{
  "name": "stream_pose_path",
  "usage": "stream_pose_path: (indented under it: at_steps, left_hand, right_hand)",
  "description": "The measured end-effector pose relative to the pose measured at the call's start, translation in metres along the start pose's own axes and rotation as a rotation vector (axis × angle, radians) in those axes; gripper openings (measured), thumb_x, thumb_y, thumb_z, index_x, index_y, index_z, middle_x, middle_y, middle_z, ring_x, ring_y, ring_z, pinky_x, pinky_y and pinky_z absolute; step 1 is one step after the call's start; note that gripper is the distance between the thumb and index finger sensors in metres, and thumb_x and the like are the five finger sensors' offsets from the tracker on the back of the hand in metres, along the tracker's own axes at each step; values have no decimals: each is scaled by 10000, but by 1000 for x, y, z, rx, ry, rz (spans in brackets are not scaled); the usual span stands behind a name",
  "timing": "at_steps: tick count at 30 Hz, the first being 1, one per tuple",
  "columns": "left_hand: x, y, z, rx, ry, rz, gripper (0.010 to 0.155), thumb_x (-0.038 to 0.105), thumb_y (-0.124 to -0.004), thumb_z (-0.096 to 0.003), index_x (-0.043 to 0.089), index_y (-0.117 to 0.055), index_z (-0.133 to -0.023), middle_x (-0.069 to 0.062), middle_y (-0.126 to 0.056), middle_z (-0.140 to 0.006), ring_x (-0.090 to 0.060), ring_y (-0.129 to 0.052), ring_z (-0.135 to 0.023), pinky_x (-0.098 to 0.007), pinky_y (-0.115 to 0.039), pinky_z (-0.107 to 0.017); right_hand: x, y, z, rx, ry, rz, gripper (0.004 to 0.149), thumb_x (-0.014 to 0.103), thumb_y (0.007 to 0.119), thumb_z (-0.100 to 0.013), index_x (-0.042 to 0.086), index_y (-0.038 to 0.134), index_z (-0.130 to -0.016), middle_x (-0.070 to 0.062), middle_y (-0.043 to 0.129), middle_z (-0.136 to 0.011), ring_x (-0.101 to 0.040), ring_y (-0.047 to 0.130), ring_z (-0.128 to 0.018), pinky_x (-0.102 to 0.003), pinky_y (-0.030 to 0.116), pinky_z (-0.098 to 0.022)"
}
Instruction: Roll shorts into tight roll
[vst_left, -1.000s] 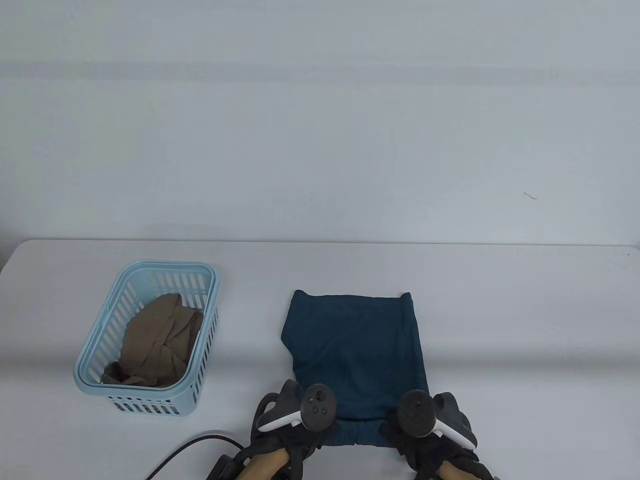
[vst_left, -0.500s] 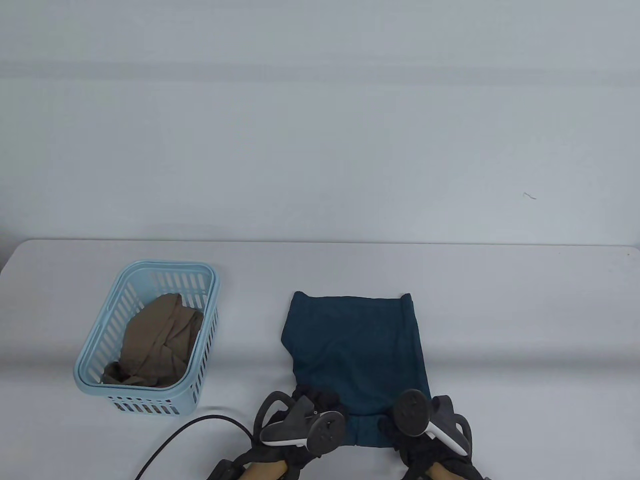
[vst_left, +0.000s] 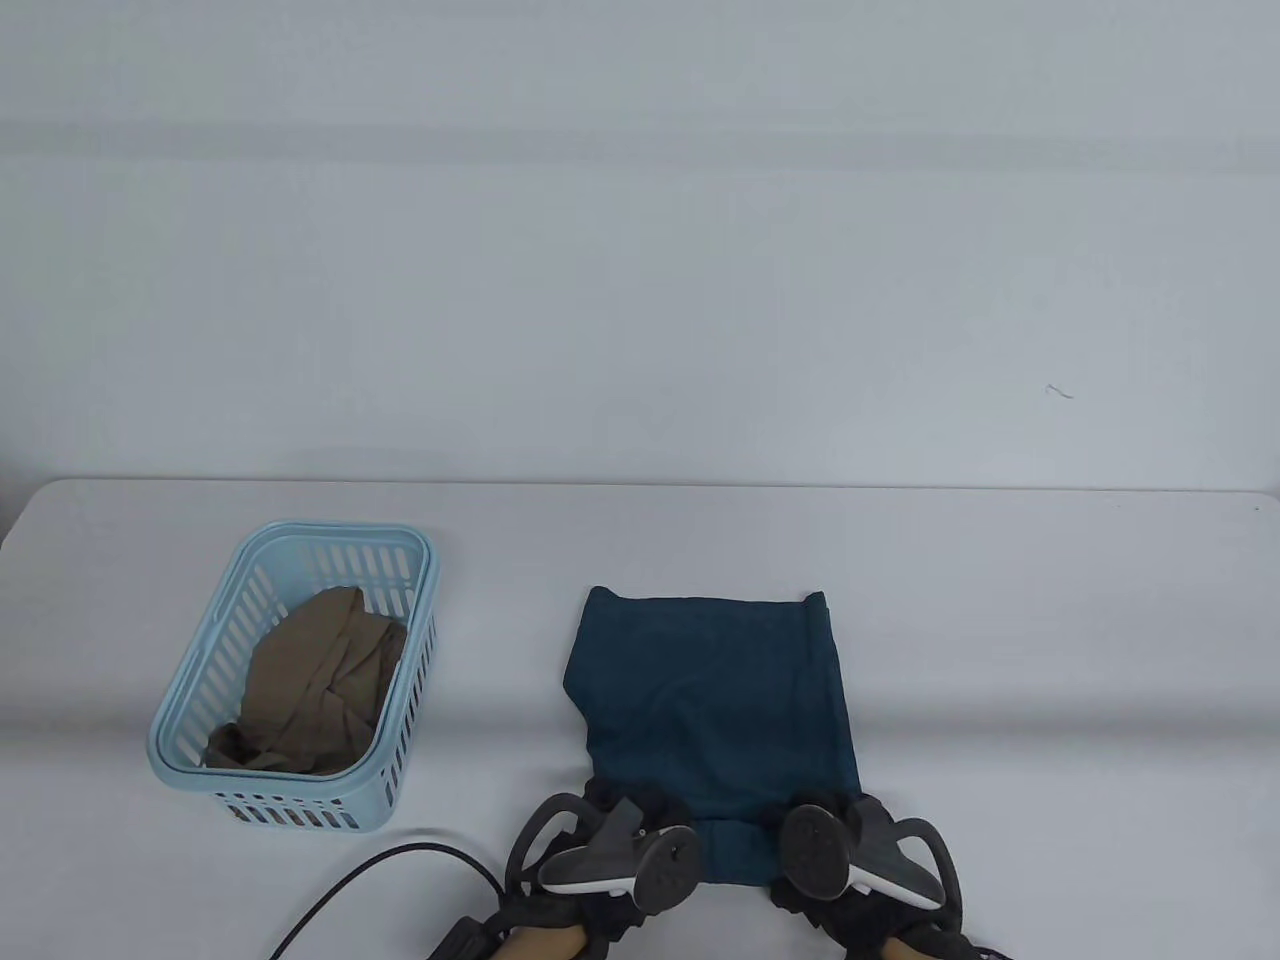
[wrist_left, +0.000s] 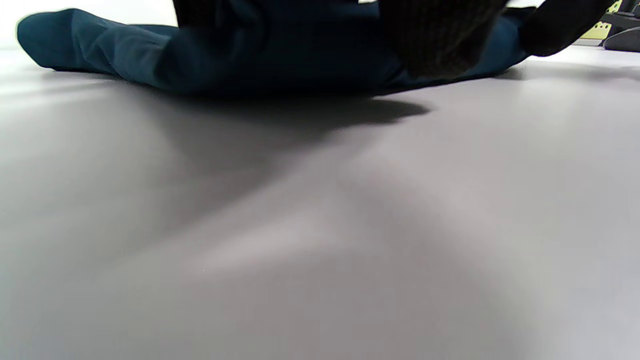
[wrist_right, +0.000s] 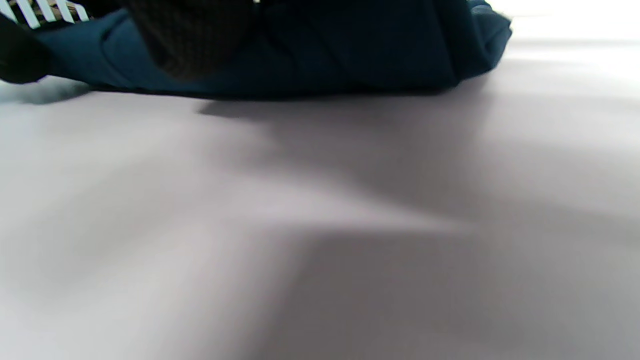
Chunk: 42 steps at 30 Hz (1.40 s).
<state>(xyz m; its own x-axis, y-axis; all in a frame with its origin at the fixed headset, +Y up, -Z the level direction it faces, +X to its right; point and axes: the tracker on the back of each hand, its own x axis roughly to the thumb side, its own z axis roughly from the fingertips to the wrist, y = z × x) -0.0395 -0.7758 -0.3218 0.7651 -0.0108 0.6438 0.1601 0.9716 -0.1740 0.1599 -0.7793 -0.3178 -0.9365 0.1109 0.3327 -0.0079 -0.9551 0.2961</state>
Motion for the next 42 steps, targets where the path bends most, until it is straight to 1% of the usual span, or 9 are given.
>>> stream_pose_path:
  at_steps: [6, 16, 23, 27, 29, 32, 34, 38, 42]
  left_hand:
    - [-1, 4, -1, 20, -3, -9, 680, 379, -681, -498, 33, -545, -1067, -269, -615, -1068, -459, -706, -939, -714, -467, -679]
    - [-22, 16, 6, 28, 55, 284, 595, 327, -643, -483, 62, -699, -1012, -197, -879, -943, -367, -917, -826, -707, -554, -655]
    - [-20, 14, 4, 63, 65, 252, 557, 315, -608, -483, 119, -725, -991, -98, -979, -778, -271, -1010, -648, -687, -584, -657]
    - [-20, 29, 14, 153, 19, 217, 600, 343, -706, -481, 121, -624, -1033, -160, -781, -988, -367, -847, -862, -721, -496, -671]
    - [-19, 39, 21, 192, -45, 199, 501, 344, -729, -477, 170, -726, -947, -156, -767, -999, -363, -831, -881, -722, -484, -674]
    - [-15, 36, 23, 118, -45, 162, 477, 344, -737, -479, 187, -748, -929, -174, -730, -1028, -387, -790, -910, -731, -458, -677]
    - [-15, 32, 21, 124, -38, 123, 518, 348, -738, -476, 181, -707, -966, -186, -708, -1040, -401, -771, -920, -728, -457, -676]
    - [-16, 28, 17, 111, -14, 125, 565, 354, -737, -476, 146, -668, -997, -214, -658, -1061, -427, -729, -937, -731, -440, -676]
    - [-14, 22, 14, 81, 9, 93, 642, 381, -726, -479, 104, -590, -1042, -241, -594, -1085, -456, -676, -957, -743, -407, -671]
  right_hand:
    - [-2, -1, 0, -38, -6, -28, 653, 419, 664, -482, 146, 502, -1053, -150, 433, -1057, -405, 415, -944, -653, 283, -703]
    - [-17, -5, -1, -39, 49, -374, 572, 434, 581, -490, 110, 759, -925, -156, 698, -933, -410, 619, -853, -664, 392, -677]
    - [-14, -5, -2, -75, 83, -305, 517, 445, 570, -493, 134, 865, -782, -110, 830, -781, -363, 748, -723, -655, 461, -667]
    - [-14, -6, -2, -85, 99, -296, 509, 443, 570, -495, 136, 871, -769, -105, 837, -768, -359, 755, -713, -653, 469, -665]
    - [-13, -6, -2, -99, 111, -287, 508, 443, 568, -497, 137, 872, -767, -106, 838, -764, -358, 758, -709, -653, 471, -664]
    - [-12, -7, -1, -119, 122, -269, 515, 437, 569, -498, 136, 842, -814, -119, 801, -818, -372, 724, -755, -659, 449, -669]
    - [-10, -13, 2, -158, 122, -235, 518, 402, 593, -509, 138, 717, -938, -132, 670, -941, -388, 611, -855, -666, 383, -685]
    - [-2, -25, 12, -255, 31, -136, 523, 365, 652, -503, 174, 624, -989, -118, 570, -1003, -381, 526, -909, -663, 331, -697]
    - [4, -20, 14, -195, -35, -86, 576, 405, 666, -493, 163, 591, -1010, -135, 490, -1047, -398, 452, -942, -670, 288, -699]
